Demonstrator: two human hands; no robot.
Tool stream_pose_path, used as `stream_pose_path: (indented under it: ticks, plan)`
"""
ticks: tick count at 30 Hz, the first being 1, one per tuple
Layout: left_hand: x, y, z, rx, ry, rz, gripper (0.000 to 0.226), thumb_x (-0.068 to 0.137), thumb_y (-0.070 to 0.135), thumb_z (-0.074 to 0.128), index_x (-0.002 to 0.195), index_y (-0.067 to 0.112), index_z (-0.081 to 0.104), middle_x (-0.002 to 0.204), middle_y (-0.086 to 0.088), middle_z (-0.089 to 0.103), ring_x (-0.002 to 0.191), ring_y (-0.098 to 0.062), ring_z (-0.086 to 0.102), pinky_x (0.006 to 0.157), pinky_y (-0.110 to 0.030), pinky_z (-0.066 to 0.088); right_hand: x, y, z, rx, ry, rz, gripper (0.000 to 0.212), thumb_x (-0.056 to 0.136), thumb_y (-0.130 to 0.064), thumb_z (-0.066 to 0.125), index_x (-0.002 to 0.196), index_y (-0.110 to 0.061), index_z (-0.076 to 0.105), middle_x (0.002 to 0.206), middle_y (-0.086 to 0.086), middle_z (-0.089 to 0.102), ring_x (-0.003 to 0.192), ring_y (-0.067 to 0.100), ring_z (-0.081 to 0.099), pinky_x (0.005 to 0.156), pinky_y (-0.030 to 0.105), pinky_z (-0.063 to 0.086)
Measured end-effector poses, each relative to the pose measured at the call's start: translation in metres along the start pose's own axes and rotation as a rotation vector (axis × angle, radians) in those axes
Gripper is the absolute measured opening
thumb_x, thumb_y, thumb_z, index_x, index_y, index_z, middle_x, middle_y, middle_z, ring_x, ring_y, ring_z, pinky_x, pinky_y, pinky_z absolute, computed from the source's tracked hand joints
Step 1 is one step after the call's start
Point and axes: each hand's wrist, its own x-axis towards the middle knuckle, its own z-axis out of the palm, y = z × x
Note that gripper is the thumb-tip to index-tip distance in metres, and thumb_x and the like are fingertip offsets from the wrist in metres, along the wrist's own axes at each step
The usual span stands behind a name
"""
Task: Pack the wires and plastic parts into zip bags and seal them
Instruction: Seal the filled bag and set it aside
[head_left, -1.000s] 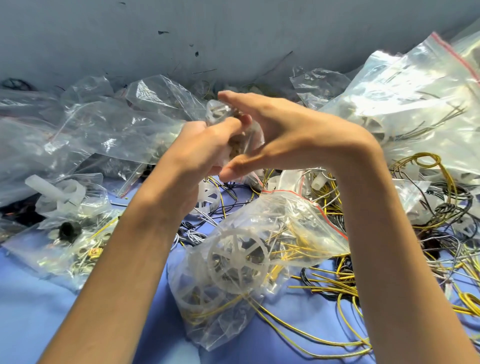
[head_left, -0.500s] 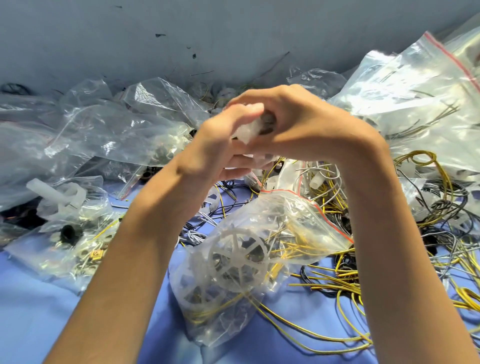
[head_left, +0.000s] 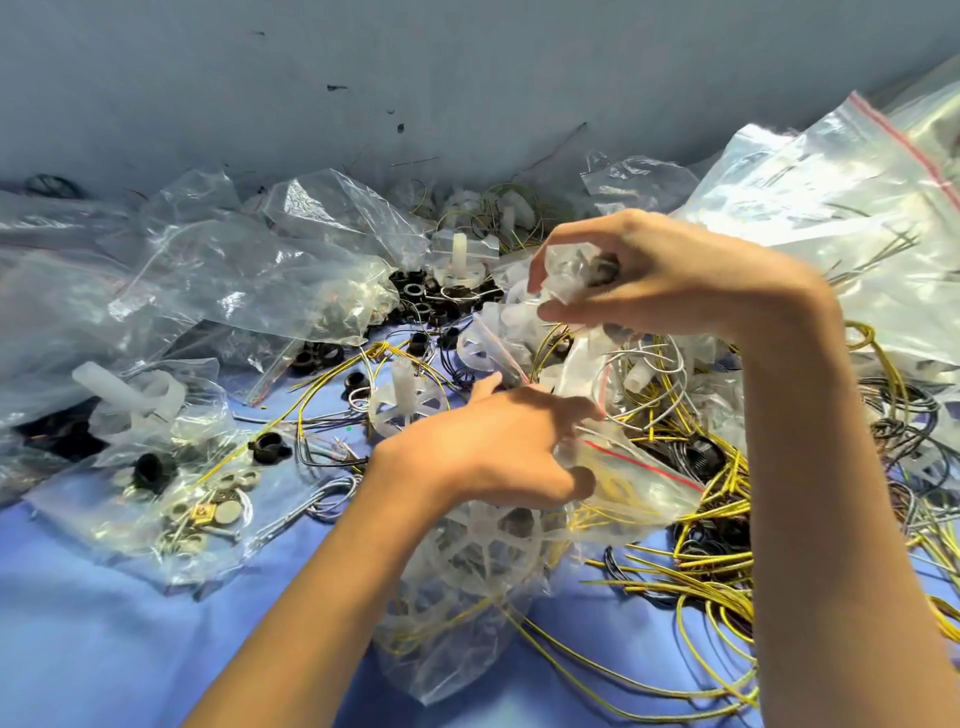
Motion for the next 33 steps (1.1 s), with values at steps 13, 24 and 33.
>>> stream_pose_path:
  ticks: [13,24,33]
  plan:
    - [-0.034,-0.008,-0.048,-0.345,0.362,0.25,0.019,0.089,0.021,0.061,0.072,0.027,0.06,0.058,0.019,0.052,0.059,0.003,0.047,0.054,-0.007,0.031,0.005,-0.011,0.008,0.368,-0.171,0.038,0.015,0.083,-0.023,0.063,0.085,-0.011,0.053,0.058,-0.001,0.044,0.046,0.01,0.038,0.044,0.019,0.039]
    - [-0.038,-0.01,-0.056,-0.279,0.598,0.251,0.016,0.085,0.029,0.059,0.076,0.017,0.065,0.062,-0.001,0.055,0.062,-0.017,0.048,0.062,-0.028,0.038,-0.002,-0.024,0.002,0.302,-0.407,-0.093,0.041,0.053,-0.043,0.08,0.082,-0.017,0.067,0.074,0.007,0.067,0.065,0.009,0.059,0.059,0.029,0.05]
    - [-0.042,-0.02,-0.061,-0.255,0.808,0.181,0.013,0.087,0.028,0.059,0.074,0.025,0.059,0.059,-0.004,0.047,0.062,-0.019,0.042,0.059,-0.024,0.032,0.006,-0.017,0.01,0.239,-0.238,-0.036,0.049,0.093,-0.048,0.046,0.089,-0.007,0.073,0.082,0.017,0.072,0.077,0.029,0.069,0.074,0.039,0.054]
